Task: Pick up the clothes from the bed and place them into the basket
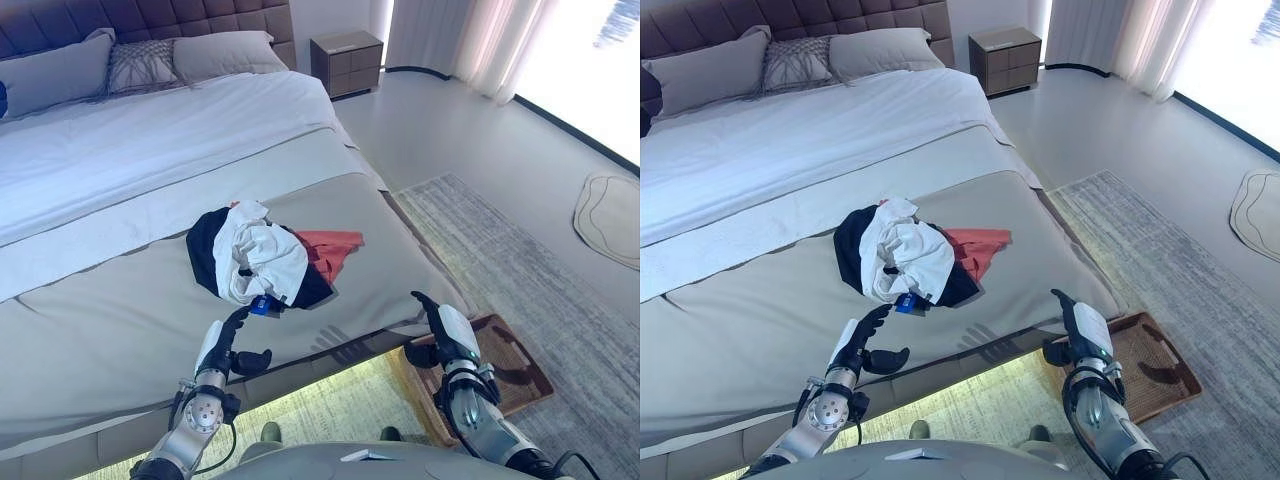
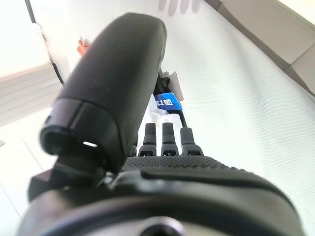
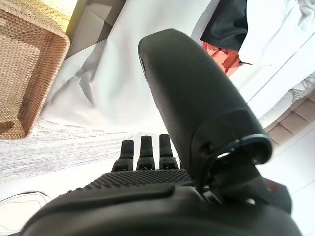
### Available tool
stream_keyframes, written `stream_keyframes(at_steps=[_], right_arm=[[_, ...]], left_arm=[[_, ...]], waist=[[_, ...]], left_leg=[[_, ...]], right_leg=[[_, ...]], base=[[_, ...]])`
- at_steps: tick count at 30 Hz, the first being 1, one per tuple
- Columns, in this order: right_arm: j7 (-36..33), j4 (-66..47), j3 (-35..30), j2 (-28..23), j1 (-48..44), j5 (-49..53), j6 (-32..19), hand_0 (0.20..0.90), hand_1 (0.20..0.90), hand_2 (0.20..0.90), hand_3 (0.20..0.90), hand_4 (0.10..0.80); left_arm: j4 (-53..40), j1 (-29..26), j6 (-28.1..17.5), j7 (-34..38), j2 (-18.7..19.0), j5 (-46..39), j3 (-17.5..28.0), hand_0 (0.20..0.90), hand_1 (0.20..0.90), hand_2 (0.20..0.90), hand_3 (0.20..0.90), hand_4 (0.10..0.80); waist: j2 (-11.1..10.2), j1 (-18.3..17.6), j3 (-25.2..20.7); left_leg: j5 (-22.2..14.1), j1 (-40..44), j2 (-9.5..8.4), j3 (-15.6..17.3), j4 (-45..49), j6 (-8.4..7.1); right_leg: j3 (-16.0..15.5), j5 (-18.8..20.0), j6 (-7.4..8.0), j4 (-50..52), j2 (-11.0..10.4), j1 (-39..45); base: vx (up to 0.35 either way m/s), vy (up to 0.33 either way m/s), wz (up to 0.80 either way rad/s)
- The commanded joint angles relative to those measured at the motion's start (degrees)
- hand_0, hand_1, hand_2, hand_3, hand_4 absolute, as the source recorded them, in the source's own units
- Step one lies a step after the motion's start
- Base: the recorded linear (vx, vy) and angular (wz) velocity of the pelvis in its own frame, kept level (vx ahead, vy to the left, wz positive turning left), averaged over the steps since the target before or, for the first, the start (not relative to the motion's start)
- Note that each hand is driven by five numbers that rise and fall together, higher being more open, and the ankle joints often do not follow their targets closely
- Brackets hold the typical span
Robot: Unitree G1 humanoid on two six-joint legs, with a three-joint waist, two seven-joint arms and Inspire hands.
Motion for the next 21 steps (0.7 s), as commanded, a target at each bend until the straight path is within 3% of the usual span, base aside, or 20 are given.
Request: stream_keyframes(at_steps=[1, 9, 21], right_arm=[[-1.71, -2.55, -2.18, 1.56, -5.11, 0.26, -5.2, 0.9, 0.9, 0.9, 0.9, 0.8], [1.85, -3.17, -2.75, 2.26, -5.03, 2.69, -6.67, 0.9, 0.9, 0.9, 0.9, 0.8], [-2.15, -3.29, -2.84, 3.25, -5.2, 1.71, -4.94, 0.9, 0.9, 0.9, 0.9, 0.8]], left_arm=[[-1.63, -5.75, -5.43, 0.75, 2.91, -0.55, 3.03, 0.9, 0.9, 0.9, 0.9, 0.8], [-2.74, -5.68, -4.27, -0.8, 2.76, -2.76, 3.17, 0.9, 0.9, 0.9, 0.9, 0.8], [-2.06, -5.01, -3.78, -1.7, 0.91, -6.74, 4.26, 0.9, 0.9, 0.9, 0.9, 0.8]], waist=[[-3.48, 0.82, 0.44], [-3.2, 0.72, 0.37], [-3.1, 0.91, 0.34]], left_leg=[[-3.21, 1.93, 0.41, 1.89, 0.38, 0.4], [-3.2, 1.96, 0.39, 1.98, 0.38, 0.41], [-3.17, 1.91, 0.39, 1.68, 0.38, 0.49]], right_leg=[[0.29, 0.22, 0.53, 0.6, -3.62, 0.98], [0.25, 0.22, 0.44, 0.6, -3.6, 0.95], [0.3, 0.24, 0.38, 0.6, -3.6, 0.93]], base=[[0.0, 0.0, 0.0], [0.0, 0.0, 0.0], [0.0, 0.0, 0.0]])
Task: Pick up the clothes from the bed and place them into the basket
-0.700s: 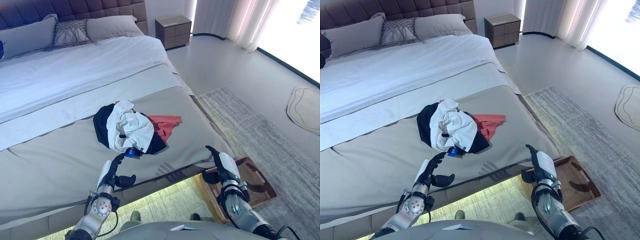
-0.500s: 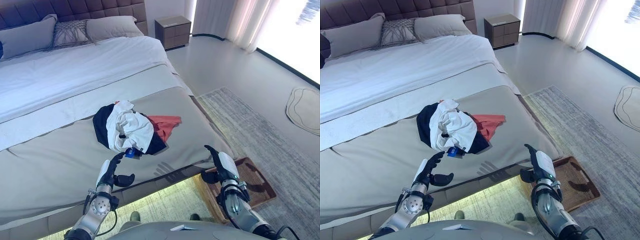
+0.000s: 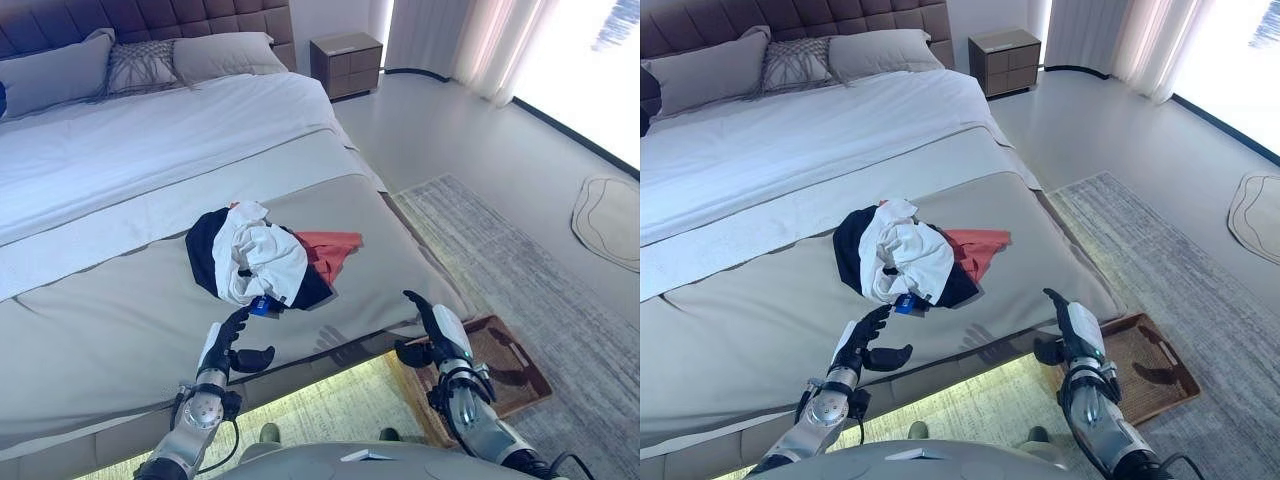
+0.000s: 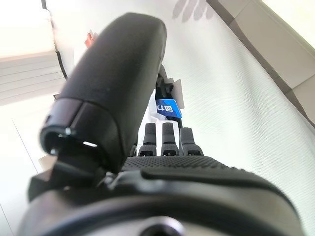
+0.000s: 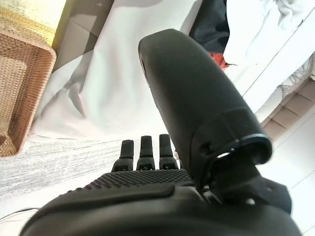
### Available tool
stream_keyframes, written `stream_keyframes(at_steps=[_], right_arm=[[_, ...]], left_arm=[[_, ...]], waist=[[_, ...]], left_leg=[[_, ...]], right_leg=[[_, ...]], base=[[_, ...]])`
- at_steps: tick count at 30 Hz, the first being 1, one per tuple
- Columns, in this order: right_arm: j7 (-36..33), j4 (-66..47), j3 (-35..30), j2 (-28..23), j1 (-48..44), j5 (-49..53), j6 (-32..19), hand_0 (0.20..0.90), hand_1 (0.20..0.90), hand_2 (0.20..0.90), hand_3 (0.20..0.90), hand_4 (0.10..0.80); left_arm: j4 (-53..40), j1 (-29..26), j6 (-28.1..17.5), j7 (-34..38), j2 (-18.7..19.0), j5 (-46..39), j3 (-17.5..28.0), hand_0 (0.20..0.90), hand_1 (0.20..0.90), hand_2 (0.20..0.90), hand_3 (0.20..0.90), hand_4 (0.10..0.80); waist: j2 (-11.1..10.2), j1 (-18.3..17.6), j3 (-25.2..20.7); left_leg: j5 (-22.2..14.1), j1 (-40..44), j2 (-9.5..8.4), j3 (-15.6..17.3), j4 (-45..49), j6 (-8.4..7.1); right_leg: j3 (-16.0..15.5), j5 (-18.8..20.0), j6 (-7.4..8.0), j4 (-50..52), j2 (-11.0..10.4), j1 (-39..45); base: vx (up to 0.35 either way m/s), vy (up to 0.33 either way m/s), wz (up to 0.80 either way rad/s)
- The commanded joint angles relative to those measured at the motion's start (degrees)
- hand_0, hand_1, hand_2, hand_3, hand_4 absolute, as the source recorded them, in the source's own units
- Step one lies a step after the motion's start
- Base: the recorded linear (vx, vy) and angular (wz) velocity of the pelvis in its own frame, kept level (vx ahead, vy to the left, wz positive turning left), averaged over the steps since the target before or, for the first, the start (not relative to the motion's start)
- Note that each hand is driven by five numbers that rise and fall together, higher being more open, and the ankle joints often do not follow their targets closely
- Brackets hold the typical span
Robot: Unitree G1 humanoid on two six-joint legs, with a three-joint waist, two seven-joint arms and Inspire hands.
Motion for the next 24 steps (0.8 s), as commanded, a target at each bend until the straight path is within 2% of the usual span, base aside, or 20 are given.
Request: stream_keyframes(at_steps=[1, 13, 24], right_arm=[[-4.54, -3.19, -2.37, 1.44, -5.3, -0.3, -3.08, 0.9, 0.9, 0.9, 0.9, 0.8], [-6.43, -2.33, -3.3, 2.25, -5.55, 0.49, -4.69, 0.9, 0.9, 0.9, 0.9, 0.8], [-3.3, -2.03, -3.43, 2.48, -5.66, 2.47, -4.17, 0.9, 0.9, 0.9, 0.9, 0.8]], left_arm=[[-2.06, -5.2, -4.03, 0.94, 2.8, -1.02, 2.63, 0.9, 0.9, 0.9, 0.9, 0.8], [-2.54, -4.98, -3.53, 0.54, 2.96, -1.32, 2.53, 0.9, 0.9, 0.9, 0.9, 0.8], [-1.8, -4.36, -2.7, 0.48, 3.11, -2.25, 3.38, 0.9, 0.9, 0.9, 0.9, 0.8]], waist=[[-2.84, 0.98, 0.54], [-2.65, 1.15, 0.61], [-2.7, 1.39, 0.71]], left_leg=[[-3.17, 1.86, 0.39, 1.62, 0.38, 0.49], [-3.12, 1.74, 0.32, 1.44, 0.38, 0.61], [-2.86, 1.53, 0.55, 0.98, 0.38, 0.41]], right_leg=[[0.24, 0.22, 0.35, 0.6, -3.62, 0.94], [0.22, 0.1, 0.21, 0.6, -3.64, 1.0], [0.31, -0.23, -0.22, 0.6, -3.2, 1.03]], base=[[0.0, 0.0, 0.0], [0.0, 0.0, 0.0], [-0.002, -0.051, 0.0]])
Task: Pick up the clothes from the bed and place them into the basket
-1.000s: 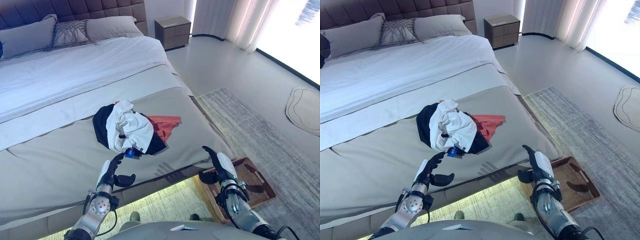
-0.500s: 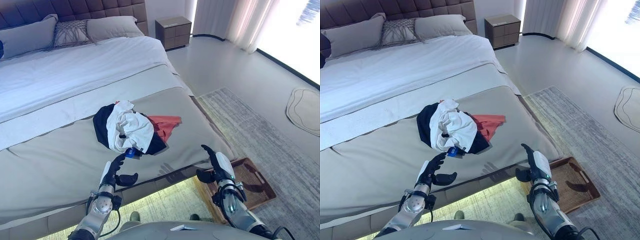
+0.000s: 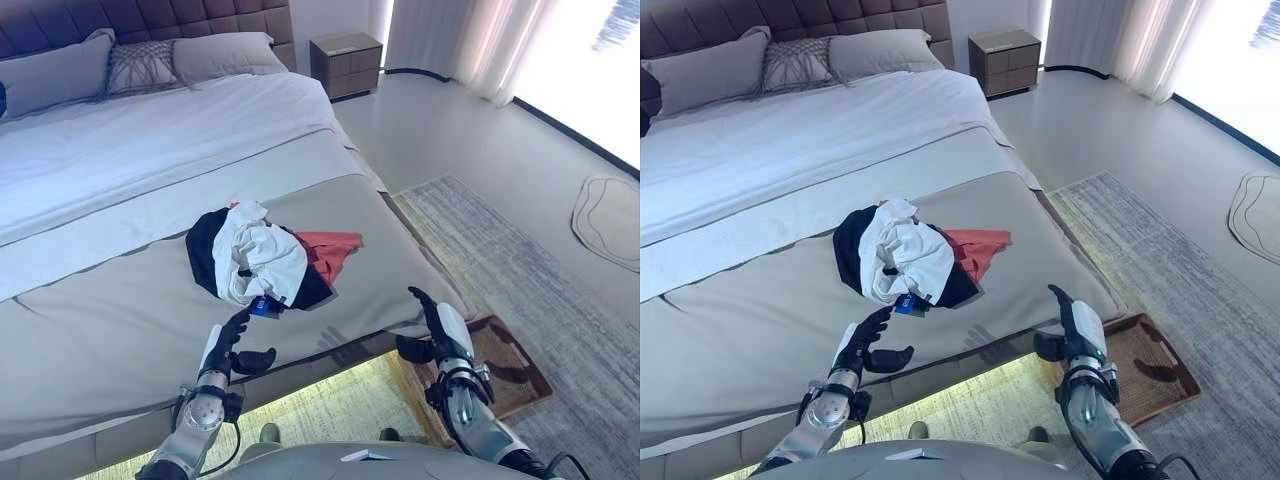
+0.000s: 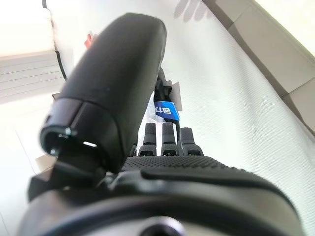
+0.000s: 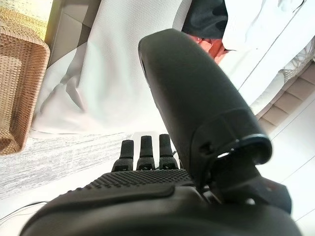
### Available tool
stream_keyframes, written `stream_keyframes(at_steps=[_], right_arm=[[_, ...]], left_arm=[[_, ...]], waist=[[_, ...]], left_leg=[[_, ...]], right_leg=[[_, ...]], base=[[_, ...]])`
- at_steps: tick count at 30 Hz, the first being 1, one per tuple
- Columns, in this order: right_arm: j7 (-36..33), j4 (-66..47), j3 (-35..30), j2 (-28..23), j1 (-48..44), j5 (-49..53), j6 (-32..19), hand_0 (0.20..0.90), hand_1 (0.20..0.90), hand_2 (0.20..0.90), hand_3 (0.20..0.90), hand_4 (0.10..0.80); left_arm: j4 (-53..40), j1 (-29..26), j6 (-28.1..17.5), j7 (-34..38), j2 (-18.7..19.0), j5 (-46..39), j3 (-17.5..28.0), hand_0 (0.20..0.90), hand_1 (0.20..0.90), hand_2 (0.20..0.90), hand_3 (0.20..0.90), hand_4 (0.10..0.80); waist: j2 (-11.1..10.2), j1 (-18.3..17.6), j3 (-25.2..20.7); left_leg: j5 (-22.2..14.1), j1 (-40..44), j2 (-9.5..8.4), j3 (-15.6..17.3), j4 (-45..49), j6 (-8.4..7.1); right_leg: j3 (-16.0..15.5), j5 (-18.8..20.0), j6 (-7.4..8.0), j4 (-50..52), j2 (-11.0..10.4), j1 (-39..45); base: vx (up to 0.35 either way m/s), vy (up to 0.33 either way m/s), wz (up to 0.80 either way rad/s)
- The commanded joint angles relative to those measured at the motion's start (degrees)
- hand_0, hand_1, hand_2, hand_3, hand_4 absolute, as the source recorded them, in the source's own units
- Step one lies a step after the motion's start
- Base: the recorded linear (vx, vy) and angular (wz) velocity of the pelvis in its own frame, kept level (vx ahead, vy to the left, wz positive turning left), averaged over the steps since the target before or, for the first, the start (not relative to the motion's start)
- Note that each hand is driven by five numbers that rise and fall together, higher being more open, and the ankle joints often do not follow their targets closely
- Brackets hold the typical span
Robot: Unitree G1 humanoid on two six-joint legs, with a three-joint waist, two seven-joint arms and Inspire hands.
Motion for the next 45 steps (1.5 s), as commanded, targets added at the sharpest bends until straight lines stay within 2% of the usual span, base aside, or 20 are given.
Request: stream_keyframes(at_steps=[1, 3, 4, 5, 6, 7, 9, 11, 15, 19, 21, 22, 23, 26, 29, 33, 35, 40, 43, 45], right_arm=[[-0.34, -2.12, -2.36, 1.95, -5.71, 0.04, -3.88, 0.9, 0.9, 0.9, 0.9, 0.8], [0.29, -2.2, -2.41, 1.86, -5.99, 0.61, -3.59, 0.9, 0.9, 0.9, 0.9, 0.8], [0.82, -2.54, -2.35, 1.85, -6.66, 0.99, -3.52, 0.9, 0.9, 0.9, 0.9, 0.8], [0.74, -2.77, -2.47, 1.7, -6.98, 0.86, -3.71, 0.9, 0.9, 0.9, 0.9, 0.8], [0.81, -3.27, -2.97, 1.14, -7.09, 0.88, -4.01, 0.9, 0.9, 0.9, 0.9, 0.8], [0.43, -3.29, -3.29, 0.51, -7.27, 1.03, -4.17, 0.9, 0.9, 0.9, 0.9, 0.8], [-1.24, -0.51, -2.84, -0.16, -9.37, 1.3, -5.03, 0.9, 0.9, 0.9, 0.9, 0.8], [-2.58, 2.95, -1.98, 0.09, -12.22, 2.48, -5.63, 0.9, 0.9, 0.9, 0.9, 0.8], [-2.35, 1.64, -2.22, 0.59, -11.59, 1.97, -5.63, 0.9, 0.9, 0.9, 0.9, 0.8], [0.07, -3.12, -4.54, 0.51, -9.08, -0.47, -5.38, 0.9, 0.9, 0.9, 0.9, 0.8], [0.64, -5.35, -5.34, 0.52, -8.15, -1.95, -5.69, 0.9, 0.9, 0.9, 0.9, 0.8], [0.6, -6.5, -5.49, 0.52, -7.98, -2.83, -5.86, 0.9, 0.9, 0.9, 0.9, 0.8], [0.4, -7.16, -5.28, 0.28, -8.36, -2.93, -5.85, 0.9, 0.9, 0.9, 0.9, 0.8], [-1.27, -5.18, -3.1, -0.42, -13.74, -1.08, -4.68, 0.9, 0.9, 0.9, 0.9, 0.8], [-1.81, -5.57, -2.35, -0.13, -15.85, -0.84, -3.18, 0.9, 0.9, 0.9, 0.9, 0.8], [0.63, -8.02, -4.21, -3.34, -17.92, -1.42, -0.53, 0.9, 0.9, 0.9, 0.9, 0.8], [3.43, -6.68, -5.17, -7.27, -22.5, 0.46, 2.99, 0.9, 0.9, 0.9, 0.9, 0.8], [6.33, -2.07, -2.27, -11.83, -39.32, 4.97, 10.38, 0.9, 0.9, 0.9, 0.9, 0.8], [6.81, 3.22, 0.63, -14.63, -49.75, 6.13, 11.01, 0.9, 0.9, 0.9, 0.9, 0.8], [7.05, 7.0, 2.53, -17.06, -56.75, 7.0, 11.06, 0.9, 0.9, 0.9, 0.9, 0.8]], left_arm=[[-1.57, -5.04, -2.31, 0.43, 3.15, -2.38, 3.59, 0.9, 0.9, 0.9, 0.9, 0.8], [-1.35, -5.03, -1.66, 0.21, 2.84, -3.67, 4.14, 0.9, 0.9, 0.9, 0.9, 0.8], [-1.24, -5.07, -1.71, 0.37, 2.46, -4.3, 4.84, 0.9, 0.9, 0.9, 0.9, 0.8], [-1.35, -4.99, -2.18, 0.46, 2.45, -4.28, 5.14, 0.9, 0.9, 0.9, 0.9, 0.8], [-1.67, -4.77, -2.78, 0.73, 2.56, -4.56, 5.29, 0.9, 0.9, 0.9, 0.9, 0.8], [-1.98, -4.98, -2.72, 0.82, 2.49, -5.24, 5.09, 0.9, 0.9, 0.9, 0.9, 0.8], [-0.98, -6.51, -2.82, 0.89, 1.63, -5.93, 4.42, 0.9, 0.9, 0.9, 0.9, 0.8], [0.9, -8.5, -3.32, 1.53, 0.41, -5.62, 3.55, 0.9, 0.9, 0.9, 0.9, 0.8], [0.9, -7.95, -3.54, 1.92, 0.69, -4.44, 4.36, 0.9, 0.9, 0.9, 0.9, 0.8], [-1.18, -5.01, -2.83, 0.9, 2.09, -4.21, 6.57, 0.9, 0.9, 0.9, 0.9, 0.8], [-1.91, -4.08, -3.3, 0.06, 2.71, -4.21, 7.31, 0.9, 0.9, 0.9, 0.9, 0.8], [-2.59, -3.44, -3.67, 0.09, 3.21, -3.93, 7.25, 0.9, 0.9, 0.9, 0.9, 0.8], [-3.33, -2.9, -3.76, 0.28, 3.84, -3.89, 7.14, 0.9, 0.9, 0.9, 0.9, 0.8], [-2.94, -5.88, -2.44, 1.58, 5.15, -6.29, 6.18, 0.9, 0.9, 0.9, 0.9, 0.8], [-2.37, -6.41, -1.61, 1.4, 3.75, -8.97, 6.79, 0.9, 0.9, 0.9, 0.9, 0.8], [-5.61, -3.96, -1.22, -1.32, 3.28, -6.52, 5.77, 0.9, 0.9, 0.9, 0.9, 0.8], [-7.04, -3.8, -1.14, -3.32, 4.56, -6.26, 4.53, 0.9, 0.9, 0.9, 0.9, 0.8], [-8.29, -6.51, -2.02, -4.55, 7.11, -8.18, 1.84, 0.9, 0.9, 0.9, 0.9, 0.8], [-8.88, -9.16, -3.57, -4.7, 7.92, -9.92, 0.75, 0.9, 0.9, 0.9, 0.9, 0.8], [-9.56, -11.06, -4.64, -4.89, 8.59, -11.14, -0.23, 0.9, 0.9, 0.9, 0.9, 0.8]], waist=[[-2.8, 1.34, 0.78], [-2.86, 1.33, 0.88], [-3.12, 1.34, 1.55], [-3.57, 1.47, 2.32], [-3.98, 1.86, 3.7], [-3.73, 2.15, 4.65], [-2.83, 2.55, 5.47], [-2.52, 3.22, 5.63], [-3.03, 4.45, 4.0], [-3.91, 4.65, 2.31], [-4.01, 4.77, 2.48], [-3.99, 4.66, 3.02], [-3.94, 4.48, 3.75], [-4.07, 4.92, 4.85], [-4.27, 5.55, 4.62], [-4.63, 7.53, 4.32], [-4.6, 9.11, 4.81], [-3.94, 12.43, 7.86], [-2.99, 14.17, 11.14], [-2.11, 15.59, 13.93]], left_leg=[[-2.9, 1.68, 0.47, 0.87, 0.38, 0.44], [-2.96, 2.09, 0.5, 0.62, 0.38, 0.49], [-2.83, 3.02, 0.51, 0.74, 1.06, 0.47], [-3.73, 2.1, 0.14, 0.64, 4.99, 0.43], [-3.17, -0.67, -0.61, -0.7, 10.36, 0.07], [-1.63, -2.92, -0.94, -2.58, 10.5, -0.33], [1.23, -3.79, 0.13, -2.57, 4.34, -0.79], [2.26, -3.23, -0.42, -2.64, 1.01, -0.61], [1.19, -3.61, -1.87, -3.74, 0.38, 0.02], [-0.87, -2.39, -2.36, -2.67, 0.38, 0.99], [-1.12, -2.17, -2.99, -2.36, 0.38, 1.94], [-0.99, -1.91, -3.55, -2.82, 0.38, 2.59], [-0.84, -1.53, -3.57, -3.5, 0.38, 2.77], [-0.89, -2.53, -2.2, -4.65, 0.38, 2.18], [-0.49, -2.68, -1.37, -4.66, 0.38, 1.88], [-0.07, -2.74, -0.21, -5.12, 0.38, 0.64], [0.22, -2.8, -0.06, -6.29, 0.38, -0.03], [0.27, -6.27, -0.4, -9.59, 3.52, -1.04], [0.15, -10.39, -1.39, -11.53, 5.94, -1.16], [-0.11, -13.74, -2.78, -13.33, 8.31, -1.02]], right_leg=[[0.46, -0.32, -0.34, 0.61, -3.12, 1.21], [0.78, -0.59, -0.69, 0.74, -2.78, 1.59], [1.79, -1.43, -1.4, 2.49, -2.42, 1.37], [2.24, -1.7, -1.85, 3.63, -2.49, 1.11], [2.7, -1.52, -2.36, 4.62, -2.43, 0.82], [3.11, -1.2, -2.29, 5.08, -2.27, 0.35], [2.89, -0.43, -1.72, 4.49, -2.58, -0.41], [2.2, 1.41, -0.86, 2.0, -3.15, -0.25], [0.46, 1.83, 0.52, 0.61, -4.32, 0.69], [-0.72, 0.93, 0.91, 0.74, -5.07, 1.85], [-1.05, 0.61, 1.03, 7.48, -5.99, 0.78], [0.26, 1.76, 1.26, 13.33, -6.33, -2.5], [1.58, 2.9, 1.21, 14.42, -6.12, -5.02], [3.73, 1.94, 0.46, 6.36, -4.82, -5.69], [2.76, 1.47, 0.26, 4.71, -4.14, -4.39], [0.2, 0.12, -0.44, 3.38, -3.87, -1.15], [-1.33, -1.08, -0.64, 4.32, -4.0, -0.07], [-3.97, -2.23, -0.88, 7.36, -5.45, -1.58], [-4.63, -2.7, -0.76, 9.26, -6.54, -4.41], [-5.15, -3.19, -0.56, 11.46, -7.6, -6.85]], base=[[0.002, -0.052, 0.0], [0.016, -0.046, 0.0], [0.007, -0.048, -0.01], [-0.025, -0.025, -0.04], [-0.063, 0.017, -0.04], [-0.089, 0.095, -0.04], [-0.091, 0.195, 0.03], [-0.028, 0.17, 0.12], [0.104, 0.107, 0.01], [0.146, 0.104, 0.01], [0.067, 0.075, 0.05], [0.017, 0.022, 0.06], [-0.025, -0.081, 0.09], [-0.037, -0.186, 0.07], [0.026, -0.132, 0.09], [0.114, -0.057, 0.24], [0.16, -0.002, 0.26], [0.035, 0.029, 0.28], [-0.12, 0.048, 0.2], [-0.151, 0.054, 0.24]])
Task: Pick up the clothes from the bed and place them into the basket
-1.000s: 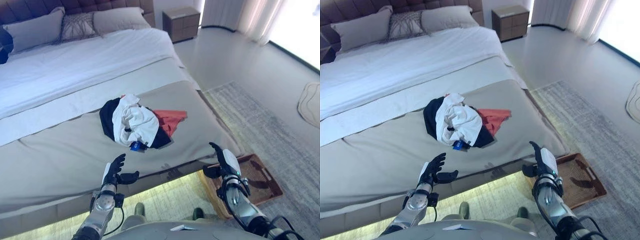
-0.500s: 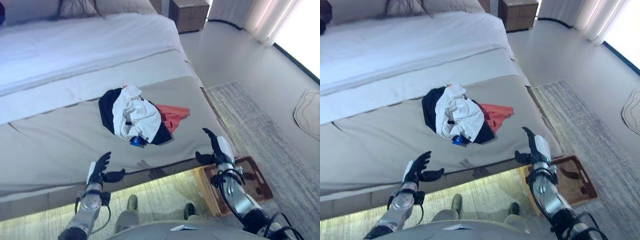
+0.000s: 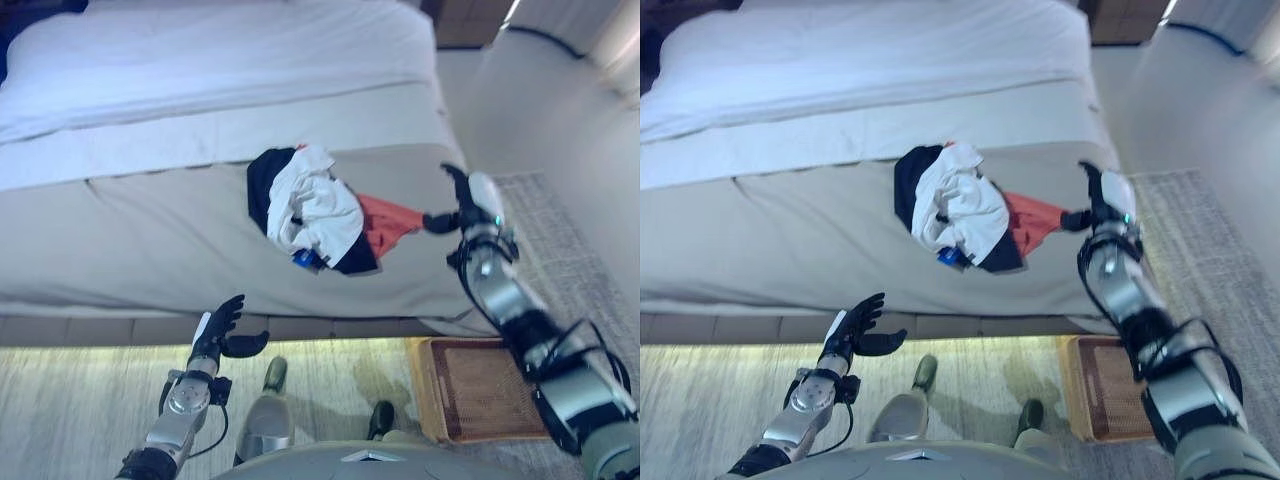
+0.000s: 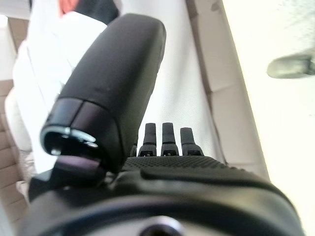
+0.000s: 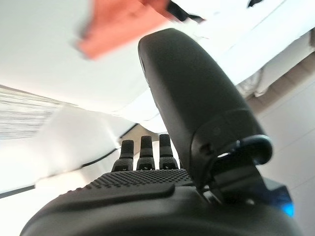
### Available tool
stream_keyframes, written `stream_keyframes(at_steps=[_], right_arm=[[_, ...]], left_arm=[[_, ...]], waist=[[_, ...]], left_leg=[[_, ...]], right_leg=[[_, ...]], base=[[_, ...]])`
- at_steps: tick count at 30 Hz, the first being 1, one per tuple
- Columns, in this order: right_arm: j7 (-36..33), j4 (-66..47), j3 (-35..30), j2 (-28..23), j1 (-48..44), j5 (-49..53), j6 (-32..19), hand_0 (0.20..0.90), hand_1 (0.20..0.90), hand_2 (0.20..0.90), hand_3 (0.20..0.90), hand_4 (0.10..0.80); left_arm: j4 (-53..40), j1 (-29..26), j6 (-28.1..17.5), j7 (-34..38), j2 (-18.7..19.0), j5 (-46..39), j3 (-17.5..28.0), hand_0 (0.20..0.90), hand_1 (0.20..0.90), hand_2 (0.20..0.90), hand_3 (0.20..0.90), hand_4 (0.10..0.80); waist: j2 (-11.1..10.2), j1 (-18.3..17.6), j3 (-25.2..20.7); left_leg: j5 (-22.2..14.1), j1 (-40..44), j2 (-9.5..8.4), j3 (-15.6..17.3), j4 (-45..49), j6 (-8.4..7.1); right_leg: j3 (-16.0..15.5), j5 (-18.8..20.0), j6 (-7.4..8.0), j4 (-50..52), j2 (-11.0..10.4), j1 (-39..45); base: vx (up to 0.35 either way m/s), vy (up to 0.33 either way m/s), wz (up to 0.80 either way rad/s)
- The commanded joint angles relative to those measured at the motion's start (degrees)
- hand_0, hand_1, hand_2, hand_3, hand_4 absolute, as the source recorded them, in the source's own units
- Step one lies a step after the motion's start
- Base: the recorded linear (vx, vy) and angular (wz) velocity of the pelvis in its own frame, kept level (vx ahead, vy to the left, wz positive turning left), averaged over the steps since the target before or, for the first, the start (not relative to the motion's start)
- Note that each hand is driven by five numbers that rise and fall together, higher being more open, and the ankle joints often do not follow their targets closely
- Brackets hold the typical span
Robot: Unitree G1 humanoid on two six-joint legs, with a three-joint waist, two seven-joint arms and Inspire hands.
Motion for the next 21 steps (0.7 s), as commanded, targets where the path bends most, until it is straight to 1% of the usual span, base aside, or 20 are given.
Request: stream_keyframes(at_steps=[1, 2, 3, 7, 8, 9, 11, 12, 13, 14, 15, 18, 21], right_arm=[[-0.59, -0.76, 3.89, -4.59, -12.2, 0.82, -1.9, 0.9, 0.9, 0.9, 0.9, 0.8], [-0.63, 0.98, 5.58, -5.7, -15.87, 1.19, -1.81, 0.9, 0.9, 0.9, 0.9, 0.8], [-0.58, 1.36, 6.17, -5.94, -16.9, 1.04, -1.7, 0.9, 0.9, 0.9, 0.9, 0.8], [-0.35, 3.43, 9.57, -7.52, -22.54, 0.49, 0.66, 0.9, 0.9, 0.9, 0.9, 0.8], [-0.35, 3.75, 9.86, -7.57, -23.01, 0.4, 0.88, 0.9, 0.9, 0.9, 0.9, 0.8], [-0.11, 4.96, 10.49, -7.69, -24.93, 0.73, 1.61, 0.9, 0.9, 0.9, 0.9, 0.8], [-0.16, 6.41, 10.81, -7.45, -26.98, 0.69, 2.59, 0.9, 0.9, 0.9, 0.9, 0.8], [-0.29, 7.53, 11.26, -7.44, -28.31, 1.08, 2.92, 0.9, 0.9, 0.9, 0.9, 0.8], [-0.36, 8.01, 11.29, -7.26, -28.86, 0.96, 3.12, 0.9, 0.9, 0.9, 0.9, 0.8], [-0.7, 9.13, 11.83, -7.15, -30.37, 1.29, 3.91, 0.9, 0.9, 0.9, 0.9, 0.8], [-0.87, 9.56, 12.2, -7.02, -30.96, 1.47, 4.36, 0.9, 0.9, 0.9, 0.9, 0.8], [-1.01, 11.37, 12.75, -7.29, -33.3, 1.21, 5.99, 0.9, 0.9, 0.9, 0.9, 0.8], [-0.45, 12.31, 13.47, -7.56, -34.47, 1.38, 7.08, 0.9, 0.9, 0.9, 0.9, 0.8]], left_arm=[[-5.68, -5.69, -6.12, 0.25, 4.42, -2.58, -1.12, 0.9, 0.9, 0.9, 0.9, 0.8], [-6.64, -6.4, -6.54, 0.31, 4.74, -2.85, -1.32, 0.9, 0.9, 0.9, 0.9, 0.8], [-6.85, -6.72, -6.66, 0.36, 4.89, -3.07, -1.41, 0.9, 0.9, 0.9, 0.9, 0.8], [-11.12, -7.61, -7.78, 0.91, 5.99, -5.74, -1.64, 0.9, 0.9, 0.9, 0.9, 0.8], [-11.67, -7.67, -7.92, 1.01, 6.16, -6.01, -1.57, 0.9, 0.9, 0.9, 0.9, 0.8], [-13.88, -7.75, -8.5, 1.37, 6.82, -6.7, -1.08, 0.9, 0.9, 0.9, 0.9, 0.8], [-16.46, -8.36, -8.54, 2.39, 7.43, -7.33, -0.66, 0.9, 0.9, 0.9, 0.9, 0.8], [-17.6, -8.55, -9.07, 2.93, 7.85, -7.6, -0.23, 0.9, 0.9, 0.9, 0.9, 0.8], [-18.29, -8.67, -9.21, 3.18, 8.04, -7.7, 0.08, 0.9, 0.9, 0.9, 0.9, 0.8], [-20.76, -8.58, -10.1, 4.16, 8.77, -7.9, 1.07, 0.9, 0.9, 0.9, 0.9, 0.8], [-21.64, -8.22, -10.35, 4.31, 9.09, -8.08, 1.4, 0.9, 0.9, 0.9, 0.9, 0.8], [-24.76, -7.83, -10.86, 4.96, 10.13, -9.36, 2.05, 0.9, 0.9, 0.9, 0.9, 0.8], [-26.23, -7.38, -10.79, 4.77, 10.46, -9.85, 2.63, 0.9, 0.9, 0.9, 0.9, 0.8]], waist=[[-1.56, 3.18, 3.46], [-1.01, 3.78, 5.02], [-0.81, 3.86, 5.5], [0.68, 5.14, 9.5], [0.81, 5.29, 9.89], [1.2, 5.93, 11.44], [1.63, 6.56, 13.09], [1.78, 6.91, 13.88], [1.86, 7.1, 14.3], [1.96, 7.73, 14.43], [1.85, 8.08, 14.43], [2.6, 8.83, 14.43], [2.86, 9.23, 14.43]], left_leg=[[-3.91, -3.2, -0.65, -2.16, 6.13, 0.87], [-4.22, -5.07, -1.5, -3.06, 7.73, 0.98], [-4.37, -5.75, -1.77, -3.29, 8.39, 1.07], [-5.9, -11.58, -4.9, -5.05, 15.39, 1.98], [-6.13, -12.16, -5.21, -5.26, 16.14, 2.09], [-7.37, -14.19, -6.39, -5.32, 19.45, 2.55], [-8.21, -16.31, -7.56, -5.73, 22.28, 3.17], [-8.88, -17.55, -8.29, -5.69, 24.01, 3.48], [-9.17, -18.18, -8.61, -5.65, 24.75, 3.67], [-10.23, -21.56, -9.75, -5.86, 27.7, 4.2], [-12.05, -21.98, -9.94, -5.49, 28.96, 4.56], [-13.08, -26.43, -11.31, -5.47, 32.53, 5.22], [-13.77, -28.56, -12.06, -5.55, 34.87, 5.53]], right_leg=[[1.58, -3.17, -0.44, 11.09, -6.78, -3.35], [1.48, -3.53, -0.43, 12.74, -7.47, -5.01], [1.43, -3.78, -0.4, 13.49, -7.74, -5.67], [2.2, -5.43, -0.47, 21.02, -10.16, -11.33], [2.24, -5.72, -0.5, 21.77, -10.35, -11.83], [2.59, -7.04, -0.67, 25.55, -11.23, -14.01], [2.92, -7.88, -0.74, 29.58, -12.1, -16.93], [3.11, -8.62, -0.75, 31.48, -12.36, -18.17], [3.12, -8.85, -0.78, 32.44, -12.48, -18.87], [3.35, -9.77, -0.91, 36.08, -12.57, -22.4], [3.66, -11.44, -0.64, 37.37, -12.47, -22.77], [3.93, -12.61, -1.27, 41.58, -12.02, -27.11], [4.07, -13.3, -1.62, 44.19, -12.06, -29.28]], base=[[-0.105, 0.062, 0.28], [-0.065, 0.057, 0.24], [-0.064, 0.074, 0.25], [-0.044, 0.072, 0.27], [-0.046, 0.039, 0.29], [-0.048, 0.027, 0.27], [-0.056, 0.026, 0.32], [-0.043, 0.015, 0.24], [-0.033, 0.01, 0.16], [0.045, -0.032, 0.12], [0.045, -0.029, 0.16], [-0.02, -0.008, 0.08], [-0.028, -0.011, 0.0]])
